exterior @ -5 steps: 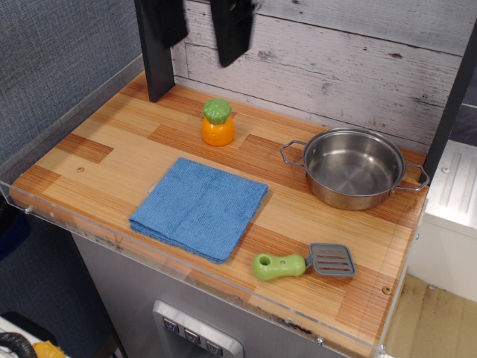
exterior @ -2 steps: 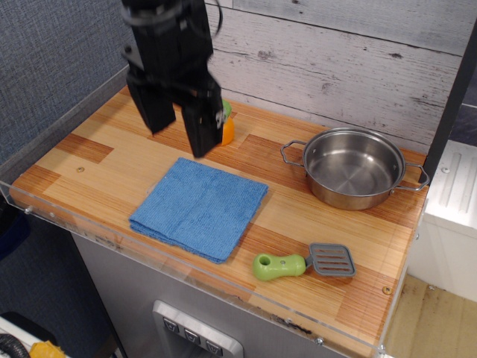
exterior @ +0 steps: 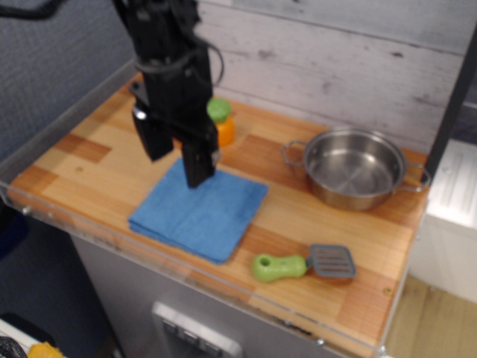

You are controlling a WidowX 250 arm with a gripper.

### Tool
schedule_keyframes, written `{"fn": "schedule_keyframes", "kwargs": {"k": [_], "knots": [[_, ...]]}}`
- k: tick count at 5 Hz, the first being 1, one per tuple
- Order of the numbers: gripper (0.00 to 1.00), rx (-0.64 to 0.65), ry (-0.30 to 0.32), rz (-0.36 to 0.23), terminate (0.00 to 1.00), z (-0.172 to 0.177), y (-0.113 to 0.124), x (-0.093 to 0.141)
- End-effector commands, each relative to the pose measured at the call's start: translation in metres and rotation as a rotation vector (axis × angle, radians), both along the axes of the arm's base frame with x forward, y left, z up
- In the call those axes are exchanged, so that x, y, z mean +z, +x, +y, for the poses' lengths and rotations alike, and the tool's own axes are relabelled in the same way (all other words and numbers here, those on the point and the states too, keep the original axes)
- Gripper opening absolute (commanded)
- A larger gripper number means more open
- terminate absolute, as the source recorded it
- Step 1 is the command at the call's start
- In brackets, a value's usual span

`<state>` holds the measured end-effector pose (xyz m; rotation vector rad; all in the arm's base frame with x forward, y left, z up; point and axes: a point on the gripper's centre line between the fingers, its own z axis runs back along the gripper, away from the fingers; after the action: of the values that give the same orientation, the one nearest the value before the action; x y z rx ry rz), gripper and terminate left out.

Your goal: Move the blue piece of cloth near the salt can.

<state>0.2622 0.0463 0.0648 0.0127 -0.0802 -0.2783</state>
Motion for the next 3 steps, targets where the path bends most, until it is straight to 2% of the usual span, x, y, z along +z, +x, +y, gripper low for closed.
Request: {"fn": "schedule_keyframes", "kwargs": {"k": [1,2,3], "knots": [[1.00,-0.025,-0.002,-0.016,0.00,0.006,0.007,-0.030],[1.00,-0.032,-0.008,-0.006,0.00,0.003,0.007,-0.043],[1.00,-0.061,-0.029,-0.020,0.00,0.002,0.010,-0.055]]}}
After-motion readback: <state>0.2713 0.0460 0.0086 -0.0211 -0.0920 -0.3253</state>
